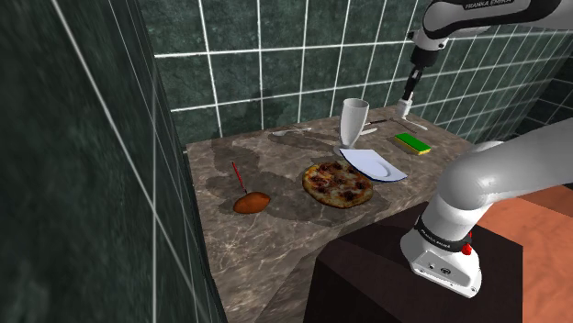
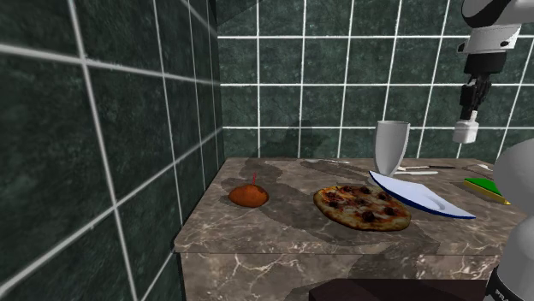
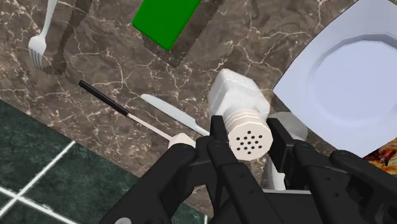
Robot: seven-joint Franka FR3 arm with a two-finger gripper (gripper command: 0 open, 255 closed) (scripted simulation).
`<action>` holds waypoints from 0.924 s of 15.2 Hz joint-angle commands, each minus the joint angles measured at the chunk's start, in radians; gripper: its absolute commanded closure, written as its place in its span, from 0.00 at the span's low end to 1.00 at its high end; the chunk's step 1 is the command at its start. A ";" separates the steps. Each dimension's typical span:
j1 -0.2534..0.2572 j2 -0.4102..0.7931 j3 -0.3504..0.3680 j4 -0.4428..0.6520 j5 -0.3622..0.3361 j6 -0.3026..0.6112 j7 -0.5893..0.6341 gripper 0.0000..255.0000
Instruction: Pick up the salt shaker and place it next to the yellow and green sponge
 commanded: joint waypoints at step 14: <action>0.097 0.444 -0.443 0.411 0.167 0.071 -0.454 1.00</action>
